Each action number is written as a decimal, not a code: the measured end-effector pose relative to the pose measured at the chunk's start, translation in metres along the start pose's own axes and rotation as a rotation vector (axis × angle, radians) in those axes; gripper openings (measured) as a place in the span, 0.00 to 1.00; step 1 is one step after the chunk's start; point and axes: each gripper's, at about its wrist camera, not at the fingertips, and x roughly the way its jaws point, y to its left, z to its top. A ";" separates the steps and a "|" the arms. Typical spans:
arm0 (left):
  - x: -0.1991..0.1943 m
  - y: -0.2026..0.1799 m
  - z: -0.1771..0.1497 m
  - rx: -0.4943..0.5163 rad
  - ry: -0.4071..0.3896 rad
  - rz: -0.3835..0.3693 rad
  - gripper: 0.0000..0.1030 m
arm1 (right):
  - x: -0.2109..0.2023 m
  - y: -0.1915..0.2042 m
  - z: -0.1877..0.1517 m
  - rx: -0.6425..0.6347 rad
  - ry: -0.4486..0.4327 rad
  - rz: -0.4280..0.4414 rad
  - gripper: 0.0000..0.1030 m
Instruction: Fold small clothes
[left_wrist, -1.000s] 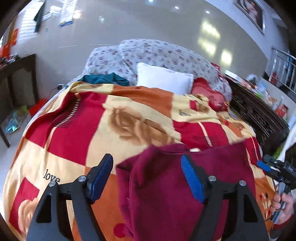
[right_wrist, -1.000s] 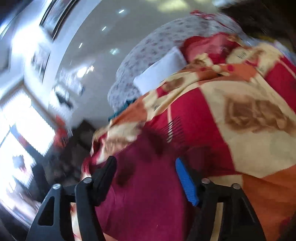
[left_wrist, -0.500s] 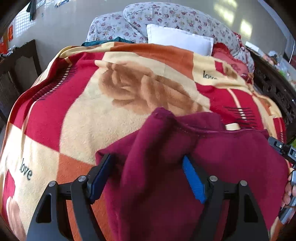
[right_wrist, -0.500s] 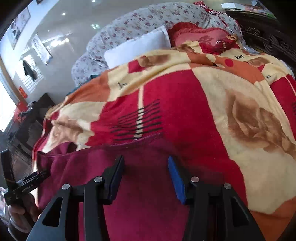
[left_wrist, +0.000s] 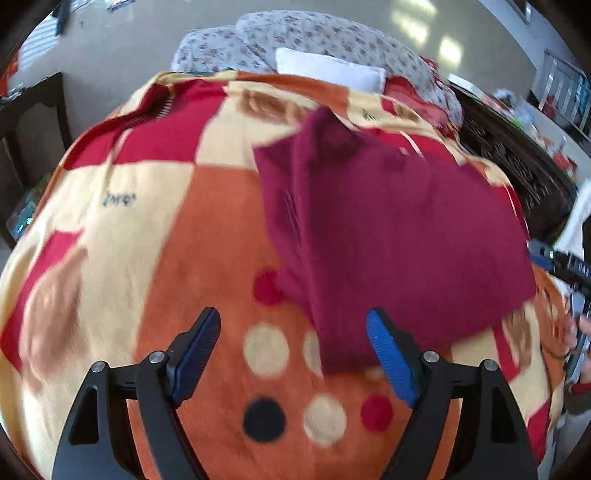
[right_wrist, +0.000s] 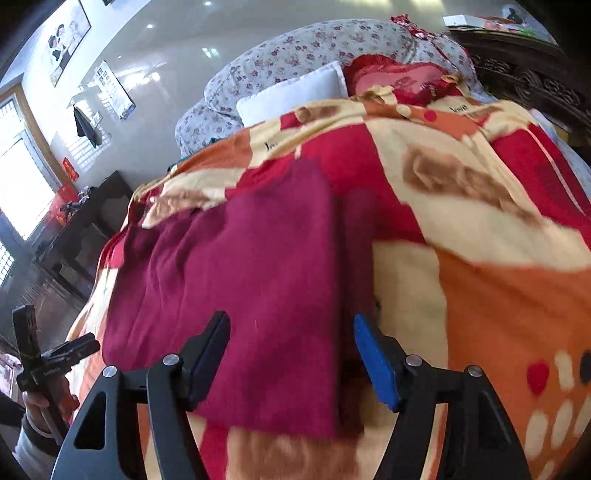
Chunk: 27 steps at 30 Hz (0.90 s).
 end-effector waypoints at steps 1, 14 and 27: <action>0.002 -0.004 -0.005 0.015 0.003 -0.005 0.79 | -0.002 -0.001 -0.005 0.005 0.000 0.002 0.72; 0.014 -0.024 -0.014 0.089 0.036 0.022 0.28 | 0.006 -0.008 -0.029 -0.065 0.075 -0.101 0.10; -0.001 -0.039 0.068 0.023 -0.165 0.029 0.70 | 0.008 0.035 0.037 -0.087 -0.072 -0.036 0.60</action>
